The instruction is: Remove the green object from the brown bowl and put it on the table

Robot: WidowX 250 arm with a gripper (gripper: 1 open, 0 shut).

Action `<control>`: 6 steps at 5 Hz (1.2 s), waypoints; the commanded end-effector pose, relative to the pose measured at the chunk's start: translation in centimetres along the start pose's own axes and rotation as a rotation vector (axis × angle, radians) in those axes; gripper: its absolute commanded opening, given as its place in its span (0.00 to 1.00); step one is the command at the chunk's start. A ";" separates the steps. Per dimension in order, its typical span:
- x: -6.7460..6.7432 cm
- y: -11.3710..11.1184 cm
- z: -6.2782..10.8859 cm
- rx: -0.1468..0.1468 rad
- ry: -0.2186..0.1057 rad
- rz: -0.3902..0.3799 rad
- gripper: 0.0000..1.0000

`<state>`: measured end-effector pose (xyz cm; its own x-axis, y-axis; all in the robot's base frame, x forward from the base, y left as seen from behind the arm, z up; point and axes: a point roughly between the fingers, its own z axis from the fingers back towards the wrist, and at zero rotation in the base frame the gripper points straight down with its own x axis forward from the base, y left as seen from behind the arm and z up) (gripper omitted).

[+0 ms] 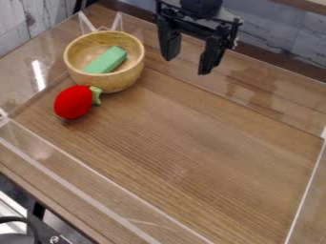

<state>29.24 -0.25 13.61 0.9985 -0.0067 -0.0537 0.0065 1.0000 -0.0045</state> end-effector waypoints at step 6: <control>0.8 16.7 2.1 0.025 -0.057 0.194 1.00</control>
<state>29.76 16.12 13.71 0.9805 0.1872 -0.0595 -0.1875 0.9823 0.0007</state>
